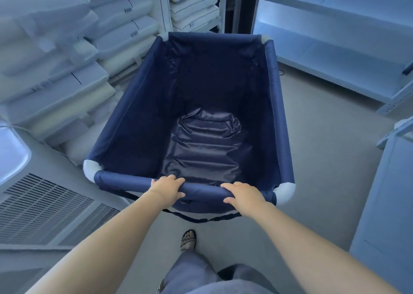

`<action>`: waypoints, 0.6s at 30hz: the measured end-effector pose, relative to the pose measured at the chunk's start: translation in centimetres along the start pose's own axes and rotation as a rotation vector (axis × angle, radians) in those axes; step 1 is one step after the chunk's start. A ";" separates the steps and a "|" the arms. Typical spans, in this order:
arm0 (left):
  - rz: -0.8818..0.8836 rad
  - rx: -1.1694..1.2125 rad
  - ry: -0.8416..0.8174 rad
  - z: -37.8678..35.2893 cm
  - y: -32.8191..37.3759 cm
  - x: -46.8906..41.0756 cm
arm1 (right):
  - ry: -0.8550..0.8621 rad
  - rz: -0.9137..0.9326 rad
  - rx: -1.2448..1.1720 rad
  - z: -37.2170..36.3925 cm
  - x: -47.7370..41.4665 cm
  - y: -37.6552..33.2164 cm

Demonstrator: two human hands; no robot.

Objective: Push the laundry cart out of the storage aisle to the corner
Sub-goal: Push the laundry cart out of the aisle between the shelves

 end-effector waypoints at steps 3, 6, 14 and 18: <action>0.040 -0.011 0.011 -1.2 0.6 1.1 | -0.024 0.025 0.062 -0.9 1.4 0.4; 0.050 -0.028 0.031 -2.6 0.9 2.3 | -0.024 0.050 0.114 -2.1 2.6 0.2; 0.039 -0.025 -0.007 -5.2 1.5 5.3 | -0.059 0.036 0.168 -4.8 5.2 0.1; 0.004 0.024 -0.020 -6.4 1.3 6.4 | -0.021 0.015 0.137 -5.8 6.7 0.1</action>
Point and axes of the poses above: each hand's wrist, its own x-axis away from the middle knuckle, its own z-axis out of the back of the hand, y = z × x, the point moved 3 cm from there along -x, towards the middle knuckle, and after that the axes turned 1 degree about x, right-handed, at the moved point
